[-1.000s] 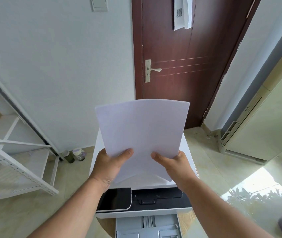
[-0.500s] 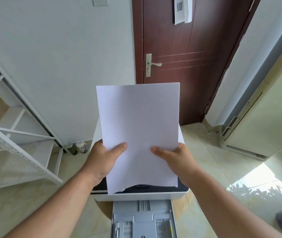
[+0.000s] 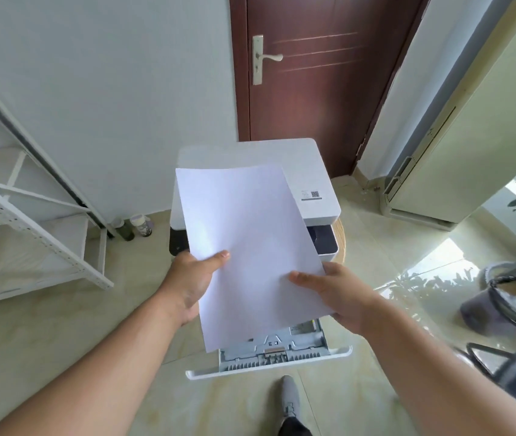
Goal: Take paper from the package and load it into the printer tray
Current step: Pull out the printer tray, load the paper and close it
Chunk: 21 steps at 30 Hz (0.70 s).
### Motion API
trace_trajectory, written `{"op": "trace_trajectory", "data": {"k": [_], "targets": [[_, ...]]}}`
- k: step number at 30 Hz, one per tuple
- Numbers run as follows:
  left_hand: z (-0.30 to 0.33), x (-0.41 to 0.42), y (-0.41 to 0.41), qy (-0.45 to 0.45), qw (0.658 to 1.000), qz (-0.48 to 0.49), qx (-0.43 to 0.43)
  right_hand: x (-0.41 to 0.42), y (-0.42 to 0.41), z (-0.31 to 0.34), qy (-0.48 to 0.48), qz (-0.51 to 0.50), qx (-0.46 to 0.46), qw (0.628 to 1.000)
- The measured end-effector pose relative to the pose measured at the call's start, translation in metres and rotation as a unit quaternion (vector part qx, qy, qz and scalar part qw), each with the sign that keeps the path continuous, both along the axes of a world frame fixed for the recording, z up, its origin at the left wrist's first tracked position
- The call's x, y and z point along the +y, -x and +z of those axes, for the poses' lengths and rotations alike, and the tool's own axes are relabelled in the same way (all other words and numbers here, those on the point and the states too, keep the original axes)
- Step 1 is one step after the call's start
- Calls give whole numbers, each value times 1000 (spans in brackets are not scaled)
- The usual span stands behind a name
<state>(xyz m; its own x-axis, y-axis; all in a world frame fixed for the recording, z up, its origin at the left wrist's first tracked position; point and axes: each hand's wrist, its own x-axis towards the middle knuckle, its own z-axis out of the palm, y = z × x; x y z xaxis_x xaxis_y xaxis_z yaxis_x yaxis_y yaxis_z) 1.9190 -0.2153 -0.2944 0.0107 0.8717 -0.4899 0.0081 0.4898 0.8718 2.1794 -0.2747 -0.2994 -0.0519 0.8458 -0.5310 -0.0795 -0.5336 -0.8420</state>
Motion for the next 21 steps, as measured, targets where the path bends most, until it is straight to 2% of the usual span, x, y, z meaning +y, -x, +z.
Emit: {"op": "trace_trajectory", "data": {"k": [6,11,18,21], "targets": [[-35,-66,8,96,992,-73,-42,-82,10,-24,43,-18,-2,999],[-62,-108,6,143,985,-77,-50,-131,13,-43,87,-32,-18,996],[-109,-128,-3,219,973,-60,-36,-157,12,-72,105,-62,-31,992],[-125,-136,-10,219,974,-61,-23,-157,11,-86,106,-82,-40,990]]}}
